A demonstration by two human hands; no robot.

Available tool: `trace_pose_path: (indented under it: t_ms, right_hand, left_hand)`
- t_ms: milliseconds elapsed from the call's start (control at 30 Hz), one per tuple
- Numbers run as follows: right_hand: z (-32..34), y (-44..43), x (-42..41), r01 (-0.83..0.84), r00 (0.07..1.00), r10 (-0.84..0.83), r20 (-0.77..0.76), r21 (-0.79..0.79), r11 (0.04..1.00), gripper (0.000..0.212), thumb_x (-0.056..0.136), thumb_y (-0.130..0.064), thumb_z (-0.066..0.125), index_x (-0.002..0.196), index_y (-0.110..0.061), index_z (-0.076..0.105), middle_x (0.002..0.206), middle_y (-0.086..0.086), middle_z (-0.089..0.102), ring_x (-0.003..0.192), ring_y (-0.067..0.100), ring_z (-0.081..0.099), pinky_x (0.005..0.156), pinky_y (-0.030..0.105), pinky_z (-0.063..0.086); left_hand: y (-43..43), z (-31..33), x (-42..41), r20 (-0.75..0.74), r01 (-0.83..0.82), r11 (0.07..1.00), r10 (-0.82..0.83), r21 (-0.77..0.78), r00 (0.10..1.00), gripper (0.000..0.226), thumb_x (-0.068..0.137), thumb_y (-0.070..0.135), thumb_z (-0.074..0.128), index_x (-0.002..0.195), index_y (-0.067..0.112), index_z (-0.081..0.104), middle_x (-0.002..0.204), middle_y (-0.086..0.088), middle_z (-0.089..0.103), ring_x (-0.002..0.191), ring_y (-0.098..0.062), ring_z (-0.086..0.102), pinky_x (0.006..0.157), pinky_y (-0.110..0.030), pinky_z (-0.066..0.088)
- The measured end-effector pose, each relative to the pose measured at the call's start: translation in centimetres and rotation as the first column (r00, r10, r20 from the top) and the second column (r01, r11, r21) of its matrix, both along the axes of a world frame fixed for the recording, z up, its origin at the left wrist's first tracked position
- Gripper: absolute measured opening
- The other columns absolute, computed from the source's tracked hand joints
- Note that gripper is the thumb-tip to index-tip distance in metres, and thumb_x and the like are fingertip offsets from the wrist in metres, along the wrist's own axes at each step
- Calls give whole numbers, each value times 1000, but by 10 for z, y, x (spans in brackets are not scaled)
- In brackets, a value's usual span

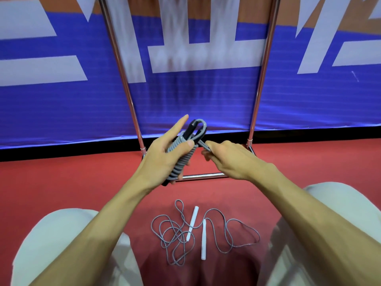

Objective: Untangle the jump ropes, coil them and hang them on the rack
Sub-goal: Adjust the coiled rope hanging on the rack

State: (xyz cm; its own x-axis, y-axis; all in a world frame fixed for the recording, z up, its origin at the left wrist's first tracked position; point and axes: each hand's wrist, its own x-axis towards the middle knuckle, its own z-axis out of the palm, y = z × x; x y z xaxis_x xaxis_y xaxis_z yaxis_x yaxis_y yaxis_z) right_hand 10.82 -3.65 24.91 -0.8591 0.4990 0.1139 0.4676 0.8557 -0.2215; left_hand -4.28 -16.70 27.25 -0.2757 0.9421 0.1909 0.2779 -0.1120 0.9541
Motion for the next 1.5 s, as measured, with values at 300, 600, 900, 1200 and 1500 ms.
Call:
trace_pose_path:
  t_ms: [300,600,900,1200,1500]
  right_hand:
    - [8,-11,0,-143,984,130,-120,-108,984,24,100,-33,41,86,-16,52,61,-6,47,59,22,50,60,38,42]
    - [17,-22,-1,-316,722,-119,-681,-478,820,3,83,-11,69,80,-11,67,61,12,62,48,23,57,52,24,47]
    - [17,-12,-2,-268,723,-87,-686,-394,879,25,101,-24,38,92,-13,58,69,-3,55,58,11,53,60,22,42]
    - [19,-17,-11,-160,519,-323,-791,-461,873,31,102,-30,33,76,-21,47,66,-7,54,59,8,47,60,30,42]
    - [34,-9,-13,-449,640,-385,-665,-730,515,40,82,-35,31,92,-12,63,65,-4,49,52,8,32,51,20,26]
  left_hand:
    - [8,-13,-7,-186,-188,979,172,-73,967,8,94,31,58,92,24,63,66,-4,56,44,-21,48,42,-29,42]
    - [12,-13,-7,-86,-147,956,129,-255,988,20,94,41,56,89,21,57,72,-16,61,43,-27,56,41,-29,44]
    - [6,-9,-7,224,83,931,-1,-355,975,35,96,54,46,98,21,56,71,-11,61,45,-25,55,44,-28,48]
    - [13,-6,10,349,145,915,-5,-377,937,39,96,53,46,95,15,57,69,-13,61,44,-26,54,43,-28,48]
    - [11,-10,12,431,73,911,121,-407,894,47,94,58,44,93,14,58,63,-8,58,42,-24,51,43,-26,43]
